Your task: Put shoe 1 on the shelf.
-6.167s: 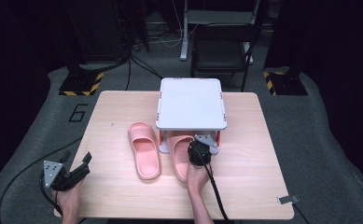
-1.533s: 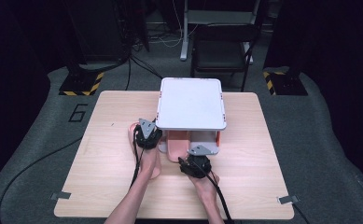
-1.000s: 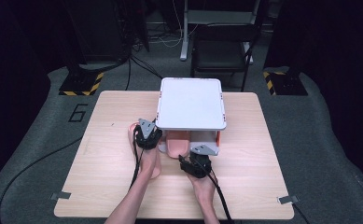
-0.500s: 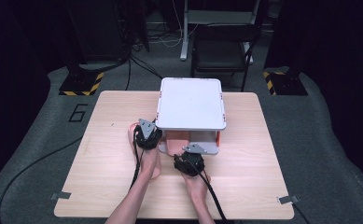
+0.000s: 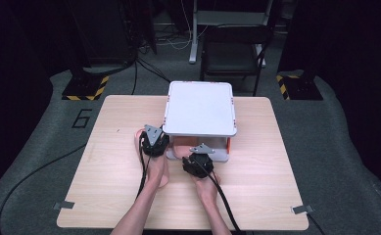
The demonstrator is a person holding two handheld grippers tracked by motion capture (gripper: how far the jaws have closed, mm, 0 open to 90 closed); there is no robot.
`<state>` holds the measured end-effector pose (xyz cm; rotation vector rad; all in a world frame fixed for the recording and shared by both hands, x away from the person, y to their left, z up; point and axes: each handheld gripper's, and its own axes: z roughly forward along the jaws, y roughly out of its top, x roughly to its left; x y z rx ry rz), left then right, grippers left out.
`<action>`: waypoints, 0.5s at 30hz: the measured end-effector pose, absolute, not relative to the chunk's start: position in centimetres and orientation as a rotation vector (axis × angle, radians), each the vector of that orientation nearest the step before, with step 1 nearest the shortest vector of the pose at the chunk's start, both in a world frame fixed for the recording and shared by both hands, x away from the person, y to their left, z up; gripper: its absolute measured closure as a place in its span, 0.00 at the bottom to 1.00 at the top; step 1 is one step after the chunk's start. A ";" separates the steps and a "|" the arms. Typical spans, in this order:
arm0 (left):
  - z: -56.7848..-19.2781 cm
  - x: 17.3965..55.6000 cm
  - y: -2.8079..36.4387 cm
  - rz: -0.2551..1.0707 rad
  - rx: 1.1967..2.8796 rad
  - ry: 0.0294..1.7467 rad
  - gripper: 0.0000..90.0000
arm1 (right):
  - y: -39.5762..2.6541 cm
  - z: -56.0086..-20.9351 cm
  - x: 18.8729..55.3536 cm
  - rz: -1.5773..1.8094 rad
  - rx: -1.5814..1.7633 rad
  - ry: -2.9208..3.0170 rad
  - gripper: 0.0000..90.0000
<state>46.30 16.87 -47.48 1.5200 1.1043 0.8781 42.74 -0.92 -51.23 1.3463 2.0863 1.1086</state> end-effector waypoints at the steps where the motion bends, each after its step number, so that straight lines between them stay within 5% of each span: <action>1: -47.5 46.3 16.9 0.879 1.521 1.103 0.87 | -0.9 -51.2 42.7 1.111 1.345 2.088 0.55; 15: -47.5 46.3 16.8 0.887 1.510 1.105 0.87 | -2.4 -50.5 40.7 1.190 1.338 2.075 0.41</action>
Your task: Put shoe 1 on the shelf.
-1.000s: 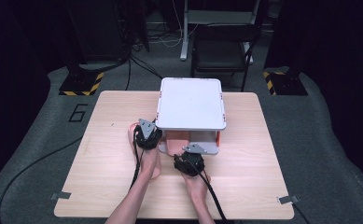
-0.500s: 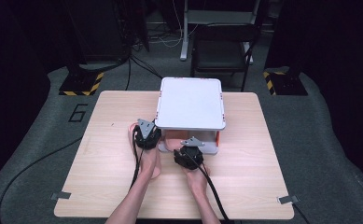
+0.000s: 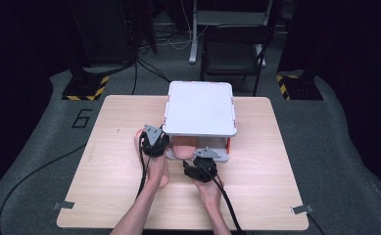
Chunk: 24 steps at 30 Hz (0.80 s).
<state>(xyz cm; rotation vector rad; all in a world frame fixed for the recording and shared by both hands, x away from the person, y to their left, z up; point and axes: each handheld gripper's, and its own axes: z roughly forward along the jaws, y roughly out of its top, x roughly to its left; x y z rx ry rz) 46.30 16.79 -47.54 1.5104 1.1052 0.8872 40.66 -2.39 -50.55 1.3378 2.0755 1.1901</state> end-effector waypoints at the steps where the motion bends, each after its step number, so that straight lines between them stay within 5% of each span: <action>1: -47.5 46.3 16.8 0.884 1.512 1.107 0.87 | -2.7 -50.5 40.4 1.192 1.334 2.077 0.40; 8: -47.5 46.3 16.9 0.861 1.491 1.103 0.86 | -5.0 -49.7 38.2 1.255 1.310 2.022 0.38; 12: -47.3 46.1 17.1 0.858 1.476 1.083 0.61 | -6.4 -49.0 37.1 1.296 1.295 1.983 0.31; 16: -47.2 46.0 17.3 0.857 1.498 1.089 0.47 | -7.9 -47.9 36.5 1.324 1.287 1.939 0.27; 24: -46.9 44.9 18.4 0.828 1.534 1.064 0.32 | -10.8 -45.9 35.9 1.331 1.207 1.852 0.19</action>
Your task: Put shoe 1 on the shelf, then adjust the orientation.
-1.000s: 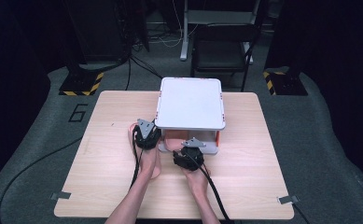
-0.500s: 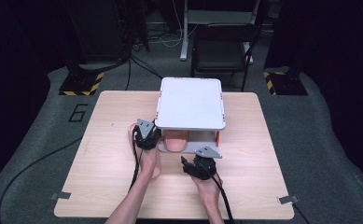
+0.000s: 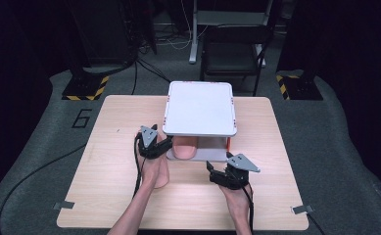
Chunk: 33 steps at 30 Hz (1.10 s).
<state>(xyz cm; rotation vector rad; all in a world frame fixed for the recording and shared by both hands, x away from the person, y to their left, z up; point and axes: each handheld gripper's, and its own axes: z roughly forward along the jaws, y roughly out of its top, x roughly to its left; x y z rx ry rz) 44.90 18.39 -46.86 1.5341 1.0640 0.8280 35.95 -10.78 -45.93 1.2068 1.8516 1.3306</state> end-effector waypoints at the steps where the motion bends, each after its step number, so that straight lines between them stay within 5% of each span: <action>1: -46.8 44.7 18.6 0.826 1.532 1.059 0.31 | -11.1 -45.8 36.0 1.341 1.212 1.833 0.19; 11: -46.1 41.9 20.9 0.819 1.586 0.991 0.18 | -14.5 -45.4 36.1 1.330 1.280 1.751 0.19; 33: -44.9 39.2 24.9 0.849 1.566 0.996 0.18 | -17.1 -46.0 36.4 1.310 1.348 1.707 0.17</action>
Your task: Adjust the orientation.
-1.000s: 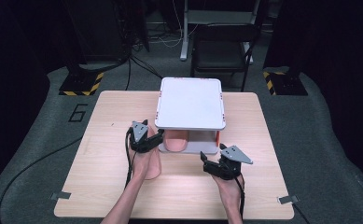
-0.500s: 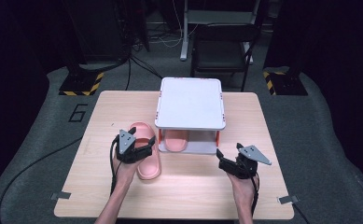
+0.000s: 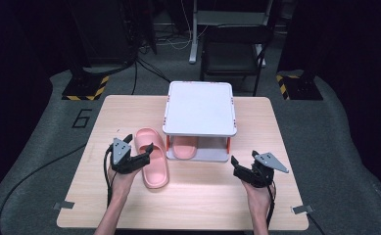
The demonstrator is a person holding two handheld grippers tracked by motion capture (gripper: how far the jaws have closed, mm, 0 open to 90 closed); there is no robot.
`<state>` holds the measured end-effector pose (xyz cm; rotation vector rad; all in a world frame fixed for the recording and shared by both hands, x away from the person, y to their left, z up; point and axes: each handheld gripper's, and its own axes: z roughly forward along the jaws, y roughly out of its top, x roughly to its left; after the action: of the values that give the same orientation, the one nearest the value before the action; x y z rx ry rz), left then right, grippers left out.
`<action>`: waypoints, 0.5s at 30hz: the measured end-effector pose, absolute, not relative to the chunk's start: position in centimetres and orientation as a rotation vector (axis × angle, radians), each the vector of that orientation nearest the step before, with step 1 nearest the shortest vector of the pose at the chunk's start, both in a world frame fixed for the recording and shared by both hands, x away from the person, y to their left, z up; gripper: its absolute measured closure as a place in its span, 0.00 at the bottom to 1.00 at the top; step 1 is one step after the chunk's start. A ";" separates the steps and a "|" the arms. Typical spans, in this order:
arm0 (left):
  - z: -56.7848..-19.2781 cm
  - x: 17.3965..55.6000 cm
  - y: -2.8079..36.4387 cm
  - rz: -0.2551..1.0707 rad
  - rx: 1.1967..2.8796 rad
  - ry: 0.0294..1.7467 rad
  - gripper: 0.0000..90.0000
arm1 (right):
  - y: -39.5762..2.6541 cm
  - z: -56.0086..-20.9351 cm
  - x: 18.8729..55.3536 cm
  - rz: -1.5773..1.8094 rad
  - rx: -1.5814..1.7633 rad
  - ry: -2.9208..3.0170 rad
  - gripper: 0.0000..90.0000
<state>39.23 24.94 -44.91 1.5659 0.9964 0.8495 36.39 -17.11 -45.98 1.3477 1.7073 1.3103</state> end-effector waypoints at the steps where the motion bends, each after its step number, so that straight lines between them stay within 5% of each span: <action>1: -44.8 39.2 25.1 0.851 1.576 0.992 0.18 | -17.1 -46.0 36.5 1.307 1.348 1.708 0.17; 15: -44.8 37.7 26.8 0.766 1.612 0.912 0.16 | -18.1 -46.2 36.3 1.349 1.326 1.713 0.17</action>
<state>37.74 26.83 -44.78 1.6121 0.9117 0.7662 36.35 -18.15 -46.21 1.3263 1.7130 1.3491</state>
